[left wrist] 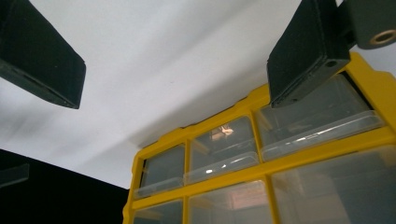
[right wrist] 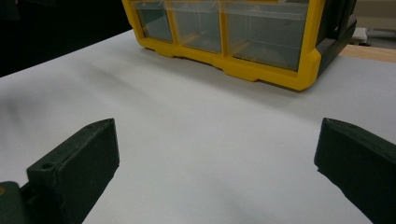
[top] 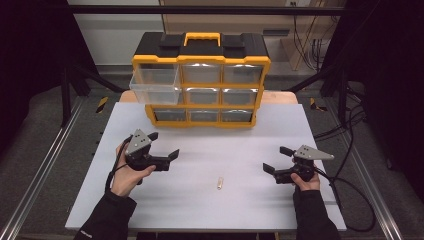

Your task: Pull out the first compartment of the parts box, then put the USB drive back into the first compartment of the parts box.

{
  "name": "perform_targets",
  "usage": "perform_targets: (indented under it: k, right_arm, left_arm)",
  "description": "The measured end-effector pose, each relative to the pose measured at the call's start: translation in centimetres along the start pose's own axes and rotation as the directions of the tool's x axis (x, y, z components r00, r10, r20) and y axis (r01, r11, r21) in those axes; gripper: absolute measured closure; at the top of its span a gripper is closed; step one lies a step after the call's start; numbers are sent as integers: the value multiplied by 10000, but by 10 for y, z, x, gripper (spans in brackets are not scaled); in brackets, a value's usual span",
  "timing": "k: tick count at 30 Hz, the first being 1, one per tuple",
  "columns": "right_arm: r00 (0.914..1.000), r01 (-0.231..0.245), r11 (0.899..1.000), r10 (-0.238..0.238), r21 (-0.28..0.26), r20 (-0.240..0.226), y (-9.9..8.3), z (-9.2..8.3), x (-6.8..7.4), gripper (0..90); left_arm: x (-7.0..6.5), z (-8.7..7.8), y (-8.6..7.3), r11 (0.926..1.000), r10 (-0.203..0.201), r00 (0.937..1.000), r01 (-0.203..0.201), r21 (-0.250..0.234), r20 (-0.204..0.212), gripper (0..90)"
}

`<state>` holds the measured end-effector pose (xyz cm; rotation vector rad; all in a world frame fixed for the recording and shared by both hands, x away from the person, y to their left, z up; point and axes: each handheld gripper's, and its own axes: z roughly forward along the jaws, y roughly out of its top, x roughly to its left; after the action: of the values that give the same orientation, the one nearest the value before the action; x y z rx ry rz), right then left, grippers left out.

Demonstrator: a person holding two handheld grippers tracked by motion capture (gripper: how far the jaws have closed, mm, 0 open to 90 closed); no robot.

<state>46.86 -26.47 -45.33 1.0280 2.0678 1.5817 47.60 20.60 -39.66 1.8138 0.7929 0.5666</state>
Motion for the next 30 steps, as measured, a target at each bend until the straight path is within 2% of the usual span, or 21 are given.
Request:
perform_targets:
  k: [11,30]
  right_arm:
    - [10000,-7,10000,7,17,5,0,0,0,5]
    - [10000,4,10000,-4,6,17,0,0,0,6]
  left_arm:
    - [-12,11,-7,9992,164,9991,-178,353,388,40]
    - [-28,22,-11,9966,410,9964,-461,677,741,35]
